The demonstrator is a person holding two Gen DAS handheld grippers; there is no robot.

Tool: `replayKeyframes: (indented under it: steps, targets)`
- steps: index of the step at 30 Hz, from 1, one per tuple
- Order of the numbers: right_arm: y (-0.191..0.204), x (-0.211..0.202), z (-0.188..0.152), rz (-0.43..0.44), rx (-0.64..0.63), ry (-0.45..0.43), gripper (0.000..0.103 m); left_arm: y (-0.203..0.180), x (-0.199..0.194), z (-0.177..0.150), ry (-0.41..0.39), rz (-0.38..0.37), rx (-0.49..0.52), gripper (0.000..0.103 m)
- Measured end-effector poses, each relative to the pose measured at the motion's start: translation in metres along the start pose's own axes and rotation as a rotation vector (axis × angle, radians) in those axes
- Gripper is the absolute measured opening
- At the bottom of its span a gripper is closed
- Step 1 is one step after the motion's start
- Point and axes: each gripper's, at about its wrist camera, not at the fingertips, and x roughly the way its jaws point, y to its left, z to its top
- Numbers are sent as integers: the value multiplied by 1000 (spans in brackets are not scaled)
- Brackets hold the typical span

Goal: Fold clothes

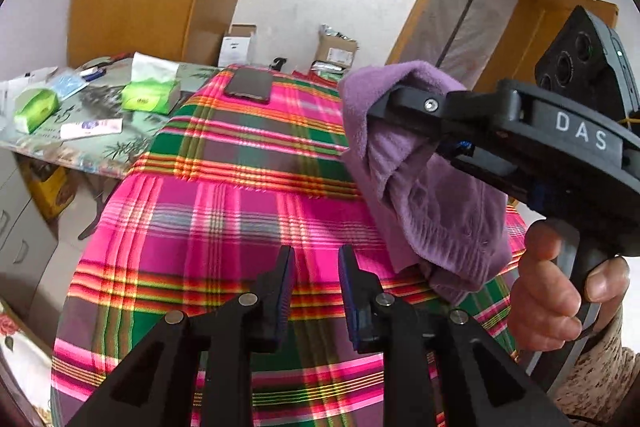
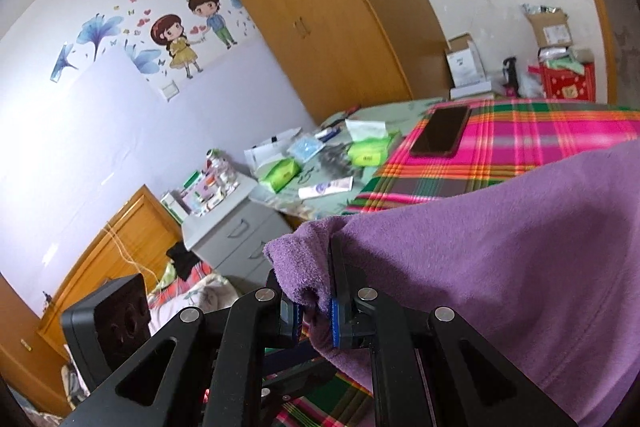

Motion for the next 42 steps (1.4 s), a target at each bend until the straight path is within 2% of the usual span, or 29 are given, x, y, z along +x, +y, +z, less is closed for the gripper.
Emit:
replayKeyframes:
  steps: [5,7,8,9,11,16,17,18,19,22,25,26,30,33,36,39,42]
  targets:
    - [-9,12,-3,6,35,62,14,-1,3,-1,19,-4,-19,23]
    - [-10,4,-2,8,25,61,16,-3,4,-1,25,-12,-21,29]
    - [-10,-1,-2,10,19,53,19,-4,5,0,28,-16,-22,32]
    - [-11,-6,-1,11,20,46,28,-5,5,-1,32,-22,-25,33]
    - [-14,-19,-1,19,27,27,38,-6,6,-2,38,-36,-32,34]
    - [-25,-44,1,52,63,14,41,-12,10,-7,60,-39,-29,35]
    - [-25,-47,2,57,63,15,46,-14,10,-8,65,-39,-26,36]
    - [-26,-49,3,79,76,25,53,-15,11,-9,69,-38,-22,36]
    - [-26,-52,4,102,89,35,55,-17,11,-10,74,-38,-19,36]
    - [-24,-53,5,126,110,81,56,-20,11,-12,80,-46,-21,36]
    - [-21,-67,2,65,34,42,56,-22,12,-12,91,-66,-35,37]
    - [-24,-76,-1,7,4,14,56,-23,13,-13,95,-78,-40,38]
    - [-49,-106,-16,-117,-22,-49,56,-33,24,-16,148,-158,-53,41]
    - [-81,-127,-30,-211,35,-73,56,-41,31,-17,174,-210,-59,44]
    - [-118,-143,-45,-306,119,-77,56,-50,40,-17,200,-260,-83,51]
    - [-148,-150,-63,-370,190,-49,56,-65,50,-19,222,-253,-51,51]
    - [-170,-152,-76,-410,239,-31,56,-78,63,-18,234,-215,-21,51]
